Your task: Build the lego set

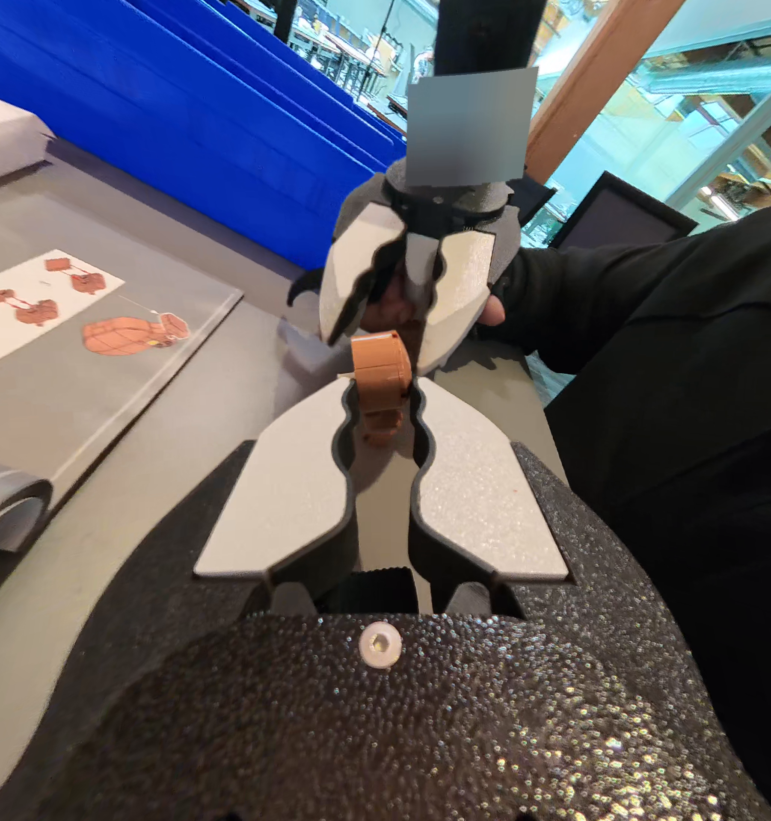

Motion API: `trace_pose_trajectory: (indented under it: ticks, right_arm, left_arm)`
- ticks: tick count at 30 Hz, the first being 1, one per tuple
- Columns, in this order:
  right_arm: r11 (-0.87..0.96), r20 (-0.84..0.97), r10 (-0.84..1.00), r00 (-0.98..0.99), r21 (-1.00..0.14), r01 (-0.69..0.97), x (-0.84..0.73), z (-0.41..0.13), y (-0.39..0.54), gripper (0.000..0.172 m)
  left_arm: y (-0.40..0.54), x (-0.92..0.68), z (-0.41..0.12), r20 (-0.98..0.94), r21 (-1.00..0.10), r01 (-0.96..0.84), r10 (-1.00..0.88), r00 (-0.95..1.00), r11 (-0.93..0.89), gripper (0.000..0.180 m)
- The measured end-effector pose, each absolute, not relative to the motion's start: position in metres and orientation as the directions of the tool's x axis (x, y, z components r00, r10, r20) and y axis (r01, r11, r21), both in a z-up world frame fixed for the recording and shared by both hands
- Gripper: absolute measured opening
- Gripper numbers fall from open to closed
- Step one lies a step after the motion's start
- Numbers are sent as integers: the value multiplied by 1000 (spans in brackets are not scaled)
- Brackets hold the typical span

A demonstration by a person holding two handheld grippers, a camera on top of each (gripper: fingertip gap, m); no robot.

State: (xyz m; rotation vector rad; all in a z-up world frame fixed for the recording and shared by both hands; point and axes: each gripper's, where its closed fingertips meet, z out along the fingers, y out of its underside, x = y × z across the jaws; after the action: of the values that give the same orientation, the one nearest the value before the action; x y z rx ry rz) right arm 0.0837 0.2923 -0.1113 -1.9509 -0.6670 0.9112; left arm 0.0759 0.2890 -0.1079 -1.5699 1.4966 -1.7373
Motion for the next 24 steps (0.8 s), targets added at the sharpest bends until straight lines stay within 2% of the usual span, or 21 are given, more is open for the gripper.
trace_pose_trajectory:
  ticks: [3,8,12,24]
  right_arm:
    - [-506,-376,744,552,-857,98,75,-112,287,30]
    - [-540,-458,720,522,-842,6,76,-107,288,30]
    - [-559,-508,682,526,-826,-73,82,-104,294,30]
    - [-516,-425,701,573,-857,-5,79,-107,292,29]
  left_arm:
    - [283,75,-105,511,-845,-372,-785,-350,-385,21]
    - [285,75,-101,529,-839,-354,-771,-353,-414,22]
    - [288,77,-101,510,-850,-339,-794,-332,-404,31]
    - [287,79,-106,439,-880,-334,-845,-304,-337,22]
